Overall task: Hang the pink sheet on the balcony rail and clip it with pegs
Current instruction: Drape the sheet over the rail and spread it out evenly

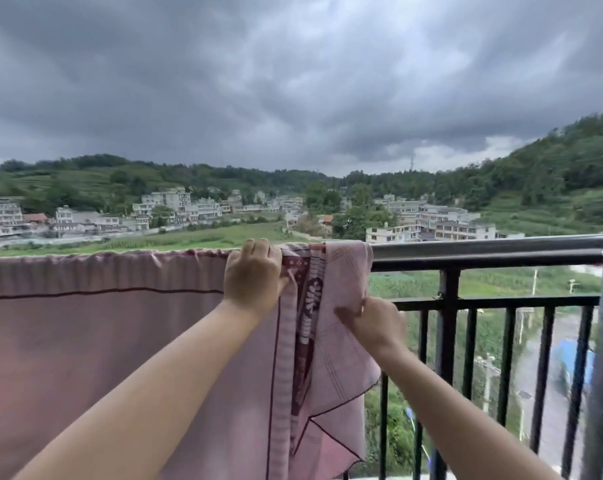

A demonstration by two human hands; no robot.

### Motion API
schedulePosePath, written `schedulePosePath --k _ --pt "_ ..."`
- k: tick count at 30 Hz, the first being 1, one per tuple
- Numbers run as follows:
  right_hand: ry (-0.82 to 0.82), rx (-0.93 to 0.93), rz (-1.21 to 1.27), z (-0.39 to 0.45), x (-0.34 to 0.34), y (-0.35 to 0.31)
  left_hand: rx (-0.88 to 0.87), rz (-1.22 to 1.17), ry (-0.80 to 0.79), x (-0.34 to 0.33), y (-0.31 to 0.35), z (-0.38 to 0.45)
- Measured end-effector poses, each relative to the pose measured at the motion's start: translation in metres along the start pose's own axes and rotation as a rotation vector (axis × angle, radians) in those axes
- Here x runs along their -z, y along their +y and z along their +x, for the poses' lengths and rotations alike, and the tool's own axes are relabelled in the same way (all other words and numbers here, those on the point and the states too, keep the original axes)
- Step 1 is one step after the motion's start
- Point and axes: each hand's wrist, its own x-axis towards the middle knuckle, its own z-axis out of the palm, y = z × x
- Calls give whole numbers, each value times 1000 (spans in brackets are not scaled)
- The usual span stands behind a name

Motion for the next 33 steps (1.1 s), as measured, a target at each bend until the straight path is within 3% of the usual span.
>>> schedulePosePath --k 4,8,10,12,15,18,20,24,26,31,33 --pt "13 37 264 24 28 12 -51 111 95 5 3 13" --pt "262 179 155 67 105 41 -145 139 -37 22 17 36" --pt "374 214 185 110 139 48 -20 37 45 27 29 64" --pt "349 157 271 164 161 50 192 -105 176 33 40 95" --pt "261 91 401 240 188 48 349 -89 307 37 61 148" --pt "290 167 343 282 201 47 383 -78 227 27 75 183" --pt "182 291 183 294 192 52 343 -126 53 12 81 189" --pt "-583 388 -94 273 154 77 233 -184 -334 -22 102 162" --pt "-722 419 -326 251 147 93 212 -215 -414 -32 108 147" --pt "-810 481 -245 189 179 120 179 -373 -117 -23 112 121" --pt "-699 511 -233 163 189 136 55 -358 88 -19 124 105"
